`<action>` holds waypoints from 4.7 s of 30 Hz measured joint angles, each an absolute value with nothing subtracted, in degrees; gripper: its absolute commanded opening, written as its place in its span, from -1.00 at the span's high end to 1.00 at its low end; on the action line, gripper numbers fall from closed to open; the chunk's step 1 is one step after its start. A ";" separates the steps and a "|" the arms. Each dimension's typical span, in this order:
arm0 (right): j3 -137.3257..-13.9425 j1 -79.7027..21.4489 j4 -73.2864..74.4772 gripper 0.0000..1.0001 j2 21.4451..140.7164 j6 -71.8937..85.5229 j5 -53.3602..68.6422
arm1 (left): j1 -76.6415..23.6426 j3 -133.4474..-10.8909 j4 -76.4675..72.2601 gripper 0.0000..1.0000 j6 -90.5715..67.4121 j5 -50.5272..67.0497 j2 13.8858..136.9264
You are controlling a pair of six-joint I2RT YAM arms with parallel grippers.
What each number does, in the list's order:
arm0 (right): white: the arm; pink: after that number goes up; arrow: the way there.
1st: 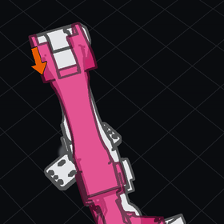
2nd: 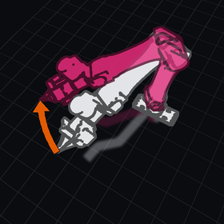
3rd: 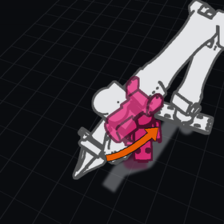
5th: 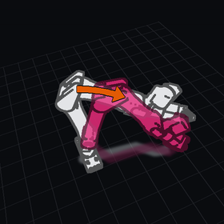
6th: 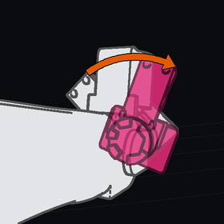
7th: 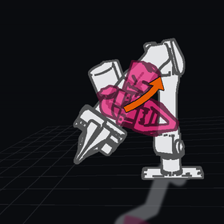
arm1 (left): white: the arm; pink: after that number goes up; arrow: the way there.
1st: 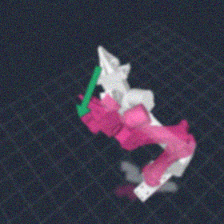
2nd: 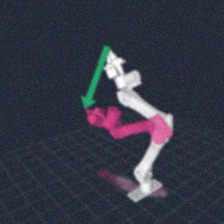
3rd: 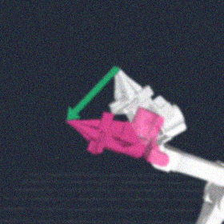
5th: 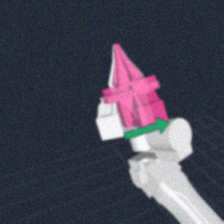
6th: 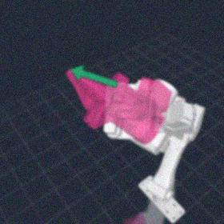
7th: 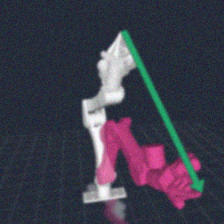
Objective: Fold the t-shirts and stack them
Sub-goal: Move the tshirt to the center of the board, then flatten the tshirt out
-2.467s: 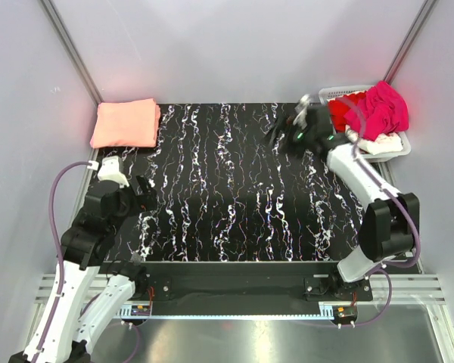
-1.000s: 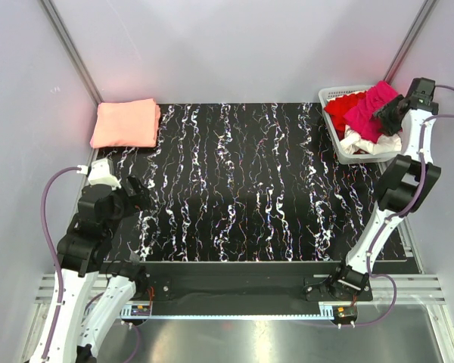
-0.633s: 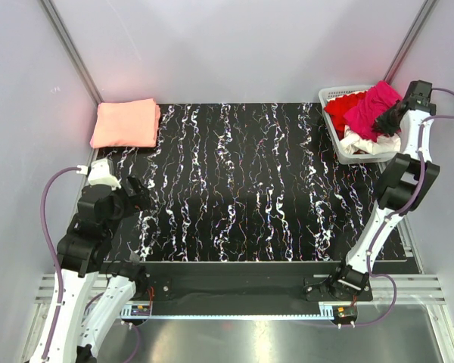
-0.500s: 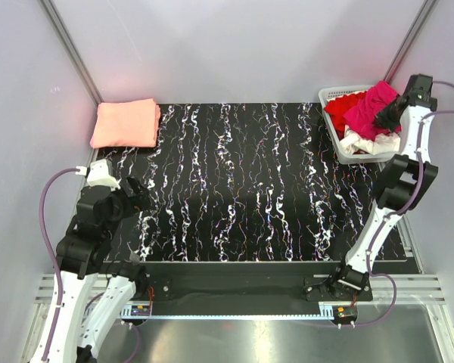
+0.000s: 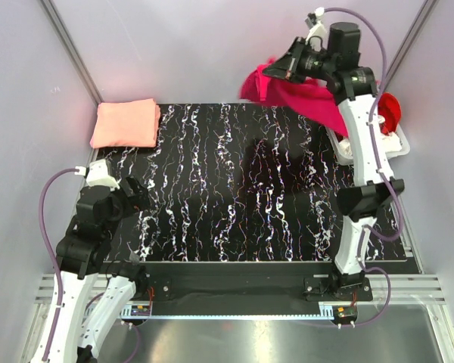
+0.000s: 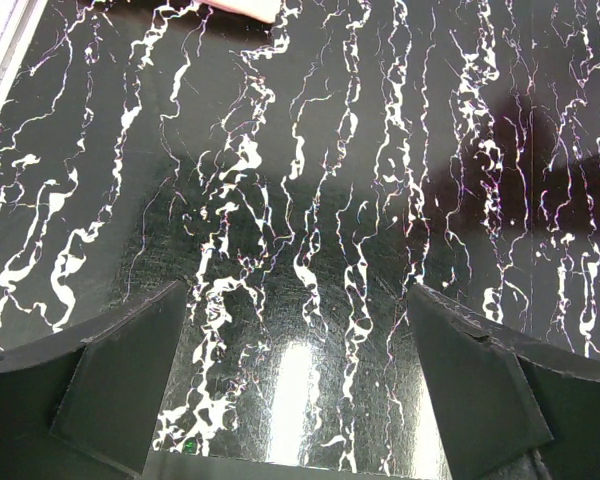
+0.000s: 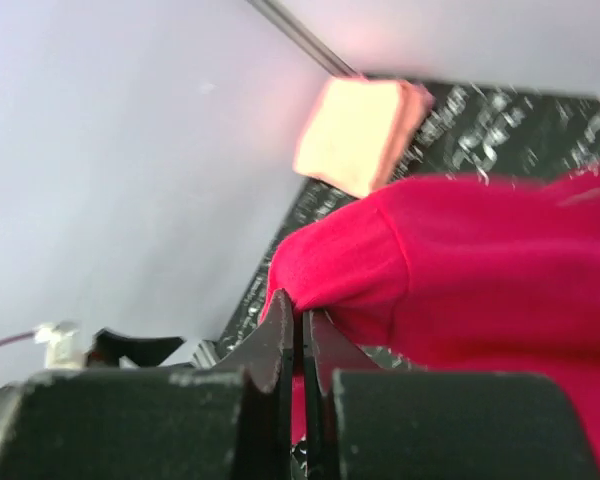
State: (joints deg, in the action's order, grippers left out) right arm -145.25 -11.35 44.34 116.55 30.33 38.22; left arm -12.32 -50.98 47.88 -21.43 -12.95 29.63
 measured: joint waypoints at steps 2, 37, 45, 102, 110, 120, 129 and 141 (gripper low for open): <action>-142.23 -10.94 40.82 1.00 112.88 31.35 41.60 | -12.32 -50.98 47.88 -0.97 -21.43 -12.95 29.69; -67.55 -20.14 42.00 -0.99 87.26 25.87 10.07 | -37.23 -50.35 44.18 -0.73 -34.04 -12.71 55.31; -65.01 -10.92 42.83 -0.87 88.79 26.33 6.96 | -55.22 -57.41 32.99 -0.79 -42.28 -12.62 79.48; -62.50 -8.14 32.80 1.00 102.98 27.66 13.28 | -57.95 -65.84 23.40 1.00 -45.28 -10.87 102.24; -71.66 -8.14 41.43 1.00 92.16 27.40 11.03 | -57.58 -66.78 34.63 1.00 -41.93 -18.72 83.09; -87.48 -8.12 51.11 1.00 77.32 27.31 4.86 | -51.79 -80.73 54.13 1.00 -35.70 -27.57 65.91; -99.85 -8.12 54.37 1.00 65.01 24.18 -4.01 | -51.70 -103.63 63.55 1.00 -24.36 -35.53 59.90; -102.96 -8.40 52.07 1.00 46.65 20.84 -10.24 | -51.70 -111.28 59.86 1.00 -6.83 -30.04 50.37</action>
